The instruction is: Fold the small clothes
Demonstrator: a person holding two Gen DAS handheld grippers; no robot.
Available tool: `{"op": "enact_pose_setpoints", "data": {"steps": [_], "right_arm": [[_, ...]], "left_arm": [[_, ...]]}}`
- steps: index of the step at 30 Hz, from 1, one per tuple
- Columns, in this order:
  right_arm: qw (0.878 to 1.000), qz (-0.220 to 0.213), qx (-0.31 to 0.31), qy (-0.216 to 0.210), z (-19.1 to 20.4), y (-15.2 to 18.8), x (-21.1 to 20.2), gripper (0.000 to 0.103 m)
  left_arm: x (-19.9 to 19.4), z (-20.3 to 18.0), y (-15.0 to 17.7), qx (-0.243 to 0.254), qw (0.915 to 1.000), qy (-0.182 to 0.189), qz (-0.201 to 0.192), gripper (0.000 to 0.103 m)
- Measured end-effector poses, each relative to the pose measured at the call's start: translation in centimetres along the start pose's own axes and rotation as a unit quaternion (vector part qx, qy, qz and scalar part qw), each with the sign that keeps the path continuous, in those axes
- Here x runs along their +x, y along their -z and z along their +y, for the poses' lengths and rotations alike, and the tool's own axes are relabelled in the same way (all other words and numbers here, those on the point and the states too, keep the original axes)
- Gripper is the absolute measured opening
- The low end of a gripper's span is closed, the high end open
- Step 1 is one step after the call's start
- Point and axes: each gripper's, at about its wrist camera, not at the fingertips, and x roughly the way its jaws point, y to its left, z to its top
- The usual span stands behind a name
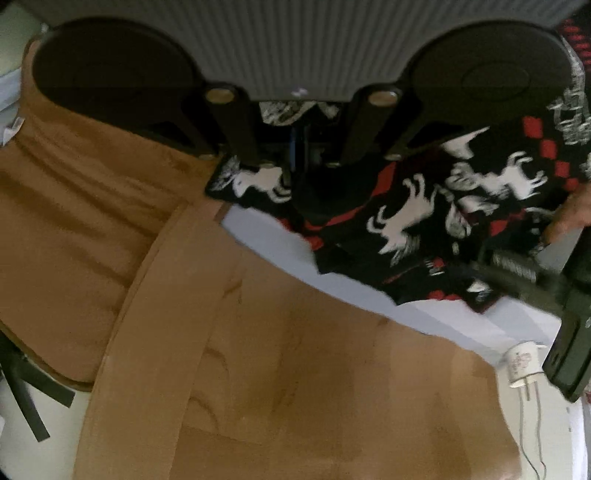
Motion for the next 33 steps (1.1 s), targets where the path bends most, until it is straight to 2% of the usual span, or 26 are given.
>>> {"op": "enact_pose_setpoints", "data": {"steps": [2,7,9,12,13,16,18,20,22,24,27,31,32,33], "right_arm": [[1.0,-0.002,0.005,0.007,0.1,-0.2,0.9,0.007],[0.999,-0.024,0.025,0.0,0.6,-0.5,1.9,0.007],[0.999,-0.019,0.047,-0.003,0.8,-0.5,3.4,0.007],[0.998,0.011,0.058,0.008,1.5,0.0,7.1,0.008],[0.998,0.004,0.055,0.016,1.7,0.3,7.7,0.009],[0.997,-0.005,0.075,0.027,1.4,0.2,6.9,0.016],[0.994,-0.027,0.098,0.029,0.7,0.5,5.1,0.026],[0.992,-0.047,0.105,0.041,0.5,1.0,3.3,0.027],[0.99,-0.07,0.116,0.028,1.0,1.4,1.9,0.028],[0.989,-0.086,0.123,0.001,1.9,1.8,1.0,0.028],[0.989,-0.09,0.115,-0.029,4.0,1.8,1.6,0.028],[0.985,-0.098,0.139,-0.018,3.5,1.9,2.2,0.028],[0.982,-0.106,0.155,-0.009,2.7,2.0,2.1,0.033],[0.978,-0.113,0.175,0.0,1.8,2.1,2.0,0.046]], "left_arm": [[-0.3,-0.6,0.3,0.003,0.9997,-0.015,-0.018,0.012],[-5.4,-0.6,1.2,-0.032,0.9964,0.005,-0.079,0.011],[-6.4,-0.7,2.2,-0.041,0.9945,-0.014,-0.096,0.011],[-4.4,-0.7,3.2,-0.052,0.9947,-0.053,-0.072,0.011],[-3.5,-0.3,3.4,-0.05,0.9947,-0.068,-0.06,0.016],[-3.0,-0.1,3.8,-0.032,0.9943,-0.067,-0.076,0.018],[-3.7,0.4,3.7,-0.044,0.9947,-0.049,-0.079,0.028],[-5.0,0.7,3.7,-0.059,0.9923,-0.044,-0.099,0.039],[-6.0,0.4,3.5,-0.059,0.9881,-0.059,-0.13,0.039],[-6.5,0.3,3.4,-0.055,0.9875,-0.049,-0.139,0.039],[-5.4,-0.4,3.3,-0.049,0.9908,-0.044,-0.118,0.038],[-4.7,0.2,4.0,-0.063,0.9919,-0.054,-0.096,0.04],[-5.0,0.6,4.2,-0.069,0.9914,-0.053,-0.098,0.045],[-5.1,1.0,4.3,-0.074,0.9907,-0.055,-0.101,0.047]]}}
